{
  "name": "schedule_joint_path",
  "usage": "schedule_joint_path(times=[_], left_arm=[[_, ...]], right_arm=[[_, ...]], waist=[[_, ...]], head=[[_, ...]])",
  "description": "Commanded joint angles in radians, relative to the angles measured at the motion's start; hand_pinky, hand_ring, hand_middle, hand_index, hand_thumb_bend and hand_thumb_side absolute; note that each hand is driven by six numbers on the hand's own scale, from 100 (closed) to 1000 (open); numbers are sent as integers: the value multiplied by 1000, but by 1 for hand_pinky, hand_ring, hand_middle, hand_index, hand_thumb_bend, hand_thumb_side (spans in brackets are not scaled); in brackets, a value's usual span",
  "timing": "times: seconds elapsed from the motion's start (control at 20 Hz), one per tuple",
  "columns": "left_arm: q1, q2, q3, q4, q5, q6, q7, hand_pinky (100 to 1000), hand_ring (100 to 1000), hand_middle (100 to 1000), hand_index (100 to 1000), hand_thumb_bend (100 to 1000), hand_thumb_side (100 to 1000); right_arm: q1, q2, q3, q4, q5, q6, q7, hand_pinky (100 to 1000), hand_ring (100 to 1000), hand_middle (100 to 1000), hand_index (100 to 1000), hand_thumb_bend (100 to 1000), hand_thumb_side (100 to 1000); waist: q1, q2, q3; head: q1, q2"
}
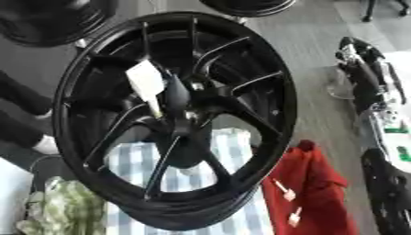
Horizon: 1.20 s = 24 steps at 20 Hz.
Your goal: Pull the pin out of the wheel hub.
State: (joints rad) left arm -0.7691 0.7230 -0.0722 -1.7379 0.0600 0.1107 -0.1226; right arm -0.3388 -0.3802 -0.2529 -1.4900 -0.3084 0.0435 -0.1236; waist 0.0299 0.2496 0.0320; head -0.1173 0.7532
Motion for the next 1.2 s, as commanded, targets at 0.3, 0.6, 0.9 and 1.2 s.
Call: schedule_joint_path(times=[0.3,0.6,0.9,1.2], left_arm=[[-198,82,-96,20,-163,-17,-435,745,782,736,811,356,522],[-337,34,-156,82,-245,-7,-708,767,794,746,812,347,550],[-429,-11,-225,162,-307,-27,-783,782,798,751,815,401,552],[-464,-22,-357,176,-259,-85,-784,829,835,764,797,500,307]], right_arm=[[0,-38,-5,-10,11,2,2,916,833,822,794,186,427],[4,-37,-4,-8,13,3,4,916,833,822,794,184,430],[8,-37,-1,-6,15,4,6,916,833,822,795,185,431],[8,-41,2,-5,18,4,10,916,833,822,795,183,432]], waist=[[5,-30,1],[5,-33,2],[5,-31,3],[13,-29,1]], head=[[-6,-4],[-5,-9],[-3,-16],[-4,-17]])
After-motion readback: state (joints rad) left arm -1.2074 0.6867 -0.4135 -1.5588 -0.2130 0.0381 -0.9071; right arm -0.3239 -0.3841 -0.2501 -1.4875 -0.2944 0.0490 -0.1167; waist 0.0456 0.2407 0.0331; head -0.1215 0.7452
